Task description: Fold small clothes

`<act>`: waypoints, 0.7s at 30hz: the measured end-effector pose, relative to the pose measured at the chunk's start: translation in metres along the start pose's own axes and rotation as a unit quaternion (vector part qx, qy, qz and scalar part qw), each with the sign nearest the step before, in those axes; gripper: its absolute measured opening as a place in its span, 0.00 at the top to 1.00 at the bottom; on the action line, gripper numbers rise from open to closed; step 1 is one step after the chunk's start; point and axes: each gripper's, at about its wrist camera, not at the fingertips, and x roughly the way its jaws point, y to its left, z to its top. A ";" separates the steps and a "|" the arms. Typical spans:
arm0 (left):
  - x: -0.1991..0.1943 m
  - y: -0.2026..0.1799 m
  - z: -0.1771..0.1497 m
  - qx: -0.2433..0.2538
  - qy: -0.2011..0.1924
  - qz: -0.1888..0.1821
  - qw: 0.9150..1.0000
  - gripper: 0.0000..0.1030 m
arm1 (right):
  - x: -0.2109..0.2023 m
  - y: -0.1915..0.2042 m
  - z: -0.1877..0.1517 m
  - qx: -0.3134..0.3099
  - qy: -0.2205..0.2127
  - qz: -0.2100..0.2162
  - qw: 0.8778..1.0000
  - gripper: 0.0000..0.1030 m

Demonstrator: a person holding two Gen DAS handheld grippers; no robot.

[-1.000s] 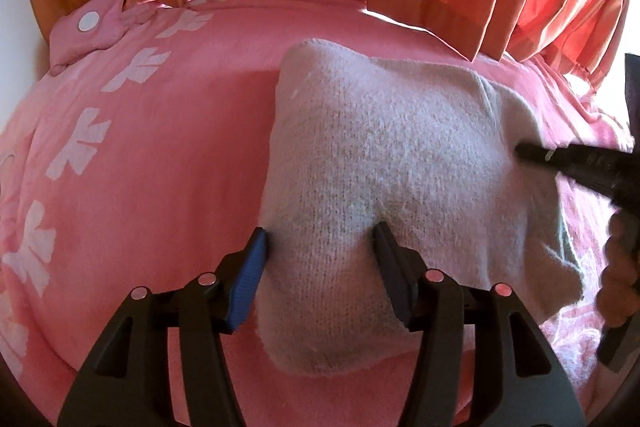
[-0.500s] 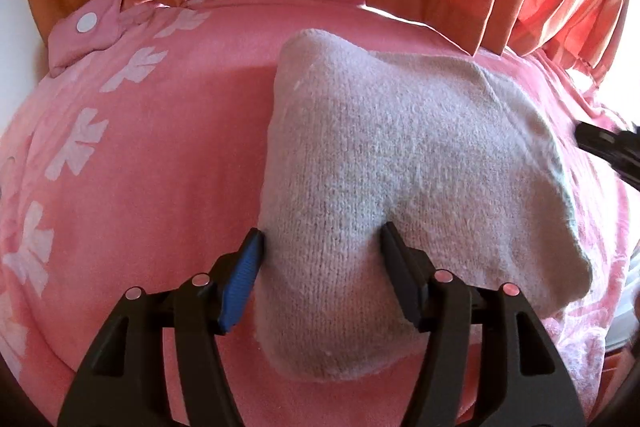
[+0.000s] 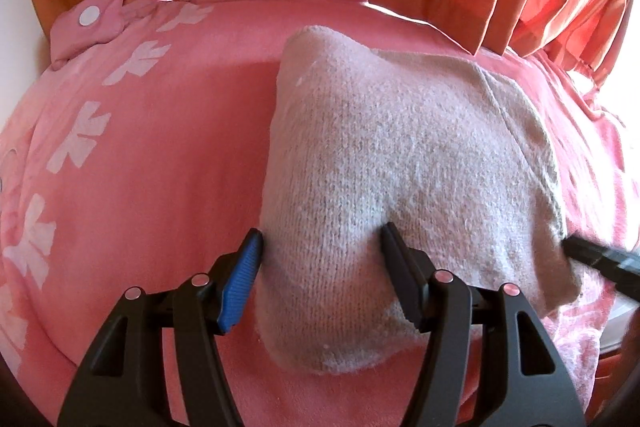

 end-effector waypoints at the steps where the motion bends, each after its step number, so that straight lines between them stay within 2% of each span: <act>1: 0.000 0.000 0.000 0.001 0.000 0.000 1.000 0.42 | 0.005 -0.002 -0.003 0.003 0.004 0.008 1.000 0.70; 5: 0.001 0.001 0.000 0.001 0.000 0.001 1.000 0.42 | 0.001 -0.002 -0.001 0.014 0.002 0.011 1.000 0.70; 7: -0.001 0.003 0.002 -0.002 0.002 -0.007 1.000 0.42 | -0.010 0.002 0.003 0.004 -0.016 0.000 1.000 0.68; 9: -0.007 0.011 0.006 -0.015 -0.002 -0.029 0.999 0.41 | -0.020 0.002 0.006 0.000 -0.038 -0.006 0.999 0.62; 10: -0.011 0.020 0.009 -0.032 -0.008 -0.053 0.998 0.33 | -0.023 0.002 0.008 0.002 -0.041 -0.004 0.999 0.54; 11: -0.011 0.027 0.012 -0.048 -0.012 -0.079 0.996 0.24 | -0.021 -0.002 0.011 0.008 -0.044 0.001 0.999 0.50; 13: -0.005 0.042 0.017 -0.080 -0.011 -0.126 0.989 0.15 | -0.013 -0.013 0.018 0.022 -0.037 0.006 0.999 0.50; 15: 0.009 0.050 0.021 -0.101 0.007 -0.156 0.983 0.14 | 0.000 -0.021 0.027 0.037 -0.026 0.030 0.999 0.49; 18: 0.045 0.058 0.023 -0.132 0.057 -0.196 0.970 0.13 | 0.024 -0.027 0.039 0.057 -0.001 0.073 0.996 0.42; 19: 0.055 0.060 0.022 -0.144 0.072 -0.211 0.964 0.11 | 0.034 -0.025 0.041 0.059 0.009 0.080 0.995 0.36; 20: 0.063 0.061 0.021 -0.158 0.072 -0.229 0.958 0.08 | 0.041 -0.024 0.043 0.061 0.014 0.084 0.994 0.34; 21: 0.064 0.061 0.021 -0.162 0.066 -0.234 0.956 0.06 | 0.046 -0.024 0.043 0.065 0.020 0.096 0.993 0.31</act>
